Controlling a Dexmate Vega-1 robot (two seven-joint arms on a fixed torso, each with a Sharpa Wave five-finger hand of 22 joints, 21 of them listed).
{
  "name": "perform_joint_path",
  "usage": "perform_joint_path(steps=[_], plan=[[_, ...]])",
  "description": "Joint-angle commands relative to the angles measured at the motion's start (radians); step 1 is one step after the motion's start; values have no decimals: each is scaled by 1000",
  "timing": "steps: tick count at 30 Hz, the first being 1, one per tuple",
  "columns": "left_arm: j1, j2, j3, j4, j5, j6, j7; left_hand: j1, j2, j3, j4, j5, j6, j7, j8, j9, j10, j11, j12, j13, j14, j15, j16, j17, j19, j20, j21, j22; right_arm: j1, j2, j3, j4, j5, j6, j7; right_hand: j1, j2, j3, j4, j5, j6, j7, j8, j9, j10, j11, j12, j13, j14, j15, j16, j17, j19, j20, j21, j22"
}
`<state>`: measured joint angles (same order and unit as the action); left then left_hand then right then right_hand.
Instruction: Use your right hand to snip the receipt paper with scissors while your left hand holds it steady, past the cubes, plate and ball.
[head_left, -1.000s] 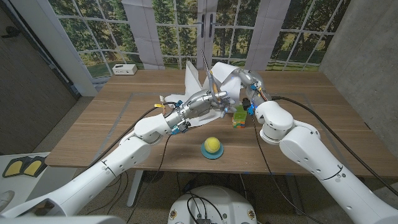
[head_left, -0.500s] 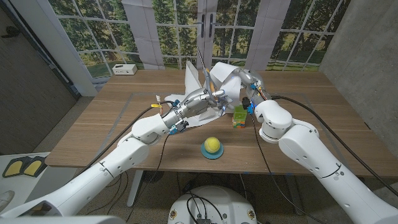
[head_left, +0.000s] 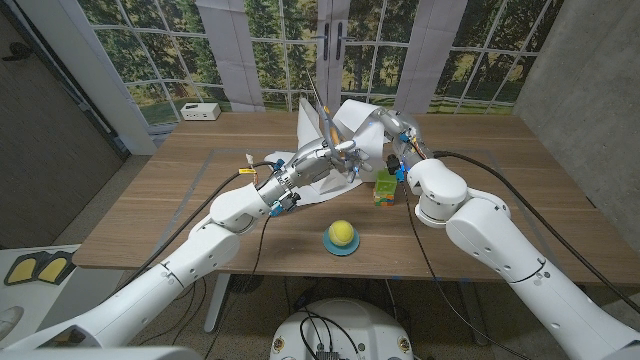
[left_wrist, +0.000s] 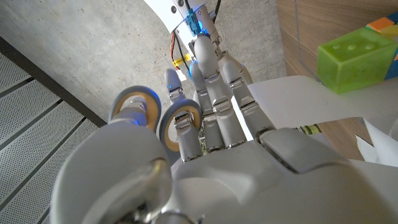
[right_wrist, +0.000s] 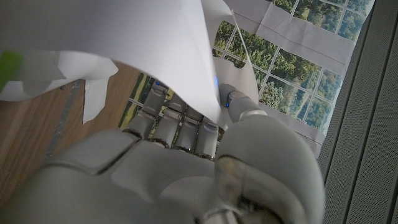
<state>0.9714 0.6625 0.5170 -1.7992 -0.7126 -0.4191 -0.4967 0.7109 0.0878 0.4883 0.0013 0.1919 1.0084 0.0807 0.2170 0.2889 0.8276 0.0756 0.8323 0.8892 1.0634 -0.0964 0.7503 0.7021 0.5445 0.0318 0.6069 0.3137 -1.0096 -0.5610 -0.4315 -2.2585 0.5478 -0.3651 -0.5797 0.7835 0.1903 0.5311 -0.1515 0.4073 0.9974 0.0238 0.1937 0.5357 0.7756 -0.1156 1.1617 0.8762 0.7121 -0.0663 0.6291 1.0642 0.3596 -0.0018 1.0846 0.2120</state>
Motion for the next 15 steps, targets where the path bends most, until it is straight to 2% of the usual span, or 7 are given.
perform_joint_path(steps=[1, 4, 5, 6, 8, 15], plan=[[5, -40, -7, 56, -51, -35, -14, 30, 83, 98, 10, -10, 75, 73, 7, 4, 130, -122, 14, 15, 44, -39, 9, 9, 9, -13, 14, 5, 27, 0, -31, 23, -22, -8, 19, 11, -2, -3, 0, 6, 35, 19, 7, 1, 16, -1, 3, -8, 16, -141, 8, 1, 15, -5, 16, 1], [6, -54, -11, 66, -50, -49, -6, 26, 82, 99, 8, -11, 79, 70, 7, 5, 131, -119, 17, 19, 46, -40, 12, 13, 10, -15, 18, 6, 33, -5, -38, 27, -26, -10, 32, 17, -4, -6, -4, 6, 36, 18, 6, -2, 22, 0, 3, -12, 44, -144, 26, 4, 28, -6, 28, 1], [7, -54, -13, 64, -43, -48, 3, 25, 81, 100, 7, -12, 80, 71, 7, 6, 133, -121, 19, 22, 47, -41, 13, 14, 10, -15, 19, 7, 34, -7, -34, 27, -14, -12, 45, 31, -16, -23, -17, 2, 36, 13, 5, -4, 48, -13, 9, -13, 113, -142, 97, 41, 73, -13, 67, 5], [8, -53, -14, 62, -39, -48, 9, 24, 80, 100, 5, -12, 80, 70, 7, 6, 136, -122, 19, 21, 48, -42, 14, 15, 9, -15, 20, 7, 34, -4, -37, 26, -22, -17, 32, 42, -20, -36, -21, 0, 33, 11, 4, -1, 60, -1, 17, -3, 111, -140, 144, 89, 77, -14, 88, 9], [8, -50, -15, 59, -40, -45, 6, 22, 77, 100, 2, -13, 82, 71, 7, 6, 138, -122, 23, 24, 47, -43, 15, 18, 10, -15, 22, 8, 38, -12, -38, 22, -29, -25, 35, 47, -20, -45, -20, -2, 32, 11, 4, 1, 66, 9, 21, 4, 108, -145, 166, 104, 76, -13, 102, 12], [0, -45, -12, 65, -39, -56, -25, 16, 76, 101, -3, -13, 88, 71, 7, 8, 139, -123, 25, 27, 46, -43, 19, 25, 8, -15, 27, 9, 46, -12, -23, 37, -18, -24, 44, 51, -19, -56, -17, -3, 34, 11, 2, -3, 70, 11, 17, 1, 100, -146, 178, 99, 71, -17, 117, 13]])
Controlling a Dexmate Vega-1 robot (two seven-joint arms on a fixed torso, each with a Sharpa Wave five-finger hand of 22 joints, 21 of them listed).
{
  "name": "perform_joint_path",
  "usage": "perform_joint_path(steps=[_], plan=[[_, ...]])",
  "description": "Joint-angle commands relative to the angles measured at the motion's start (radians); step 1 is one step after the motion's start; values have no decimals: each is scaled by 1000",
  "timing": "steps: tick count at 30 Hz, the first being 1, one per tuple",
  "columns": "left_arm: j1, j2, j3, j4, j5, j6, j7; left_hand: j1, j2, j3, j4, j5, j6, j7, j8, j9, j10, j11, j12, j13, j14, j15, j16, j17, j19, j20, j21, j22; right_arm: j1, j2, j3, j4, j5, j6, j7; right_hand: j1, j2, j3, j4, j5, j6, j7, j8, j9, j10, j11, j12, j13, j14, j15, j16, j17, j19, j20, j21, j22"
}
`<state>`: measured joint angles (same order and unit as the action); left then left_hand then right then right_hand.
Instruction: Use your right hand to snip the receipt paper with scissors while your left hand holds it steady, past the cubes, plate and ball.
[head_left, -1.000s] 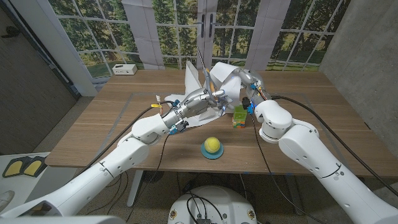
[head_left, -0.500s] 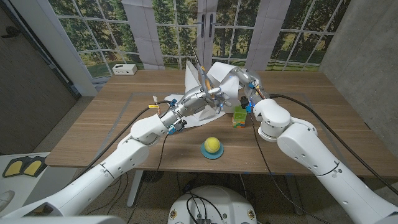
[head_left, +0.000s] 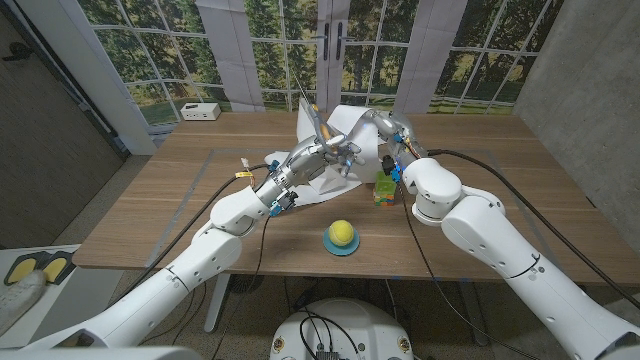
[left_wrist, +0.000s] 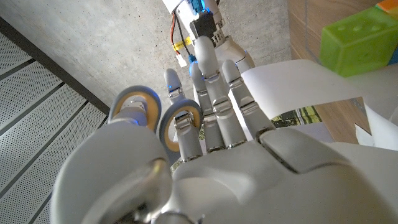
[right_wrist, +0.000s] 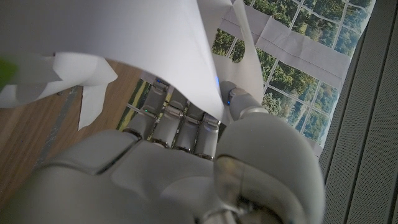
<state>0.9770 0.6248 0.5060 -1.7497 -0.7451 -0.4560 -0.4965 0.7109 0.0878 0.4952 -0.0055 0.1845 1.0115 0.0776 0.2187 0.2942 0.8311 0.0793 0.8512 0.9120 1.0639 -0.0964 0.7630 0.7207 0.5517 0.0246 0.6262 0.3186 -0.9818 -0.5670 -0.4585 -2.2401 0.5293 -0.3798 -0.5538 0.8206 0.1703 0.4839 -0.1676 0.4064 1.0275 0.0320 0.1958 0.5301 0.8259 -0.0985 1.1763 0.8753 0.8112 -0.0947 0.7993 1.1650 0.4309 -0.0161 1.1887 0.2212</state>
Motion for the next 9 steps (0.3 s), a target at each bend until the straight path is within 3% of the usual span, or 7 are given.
perform_joint_path(steps=[1, 9], plan=[[-9, -7, 0, 17, 1, -23, -28, 15, 76, 95, 4, -6, 84, 74, 5, 3, 135, -125, 6, 4, 47, -43, 7, 7, 1, -8, 8, 4, 18, -4, 8, 20, 5, -10, 18, 16, 3, -13, 0, -3, 2, 2, -1, 3, 19, -8, 1, 1, -1, -116, 11, -9, -3, -3, 18, 4], [-17, -11, 8, 19, 20, -22, -21, 6, 78, 98, -3, -7, 88, 73, 4, 7, 136, -128, 6, 4, 45, -44, 8, 9, -3, -10, 15, 7, 20, -14, 19, 23, 16, -4, 34, 20, 5, -21, 2, -4, 2, 3, -2, 1, 19, -9, -3, -1, -9, -117, 14, -24, -10, -2, 29, 3]])
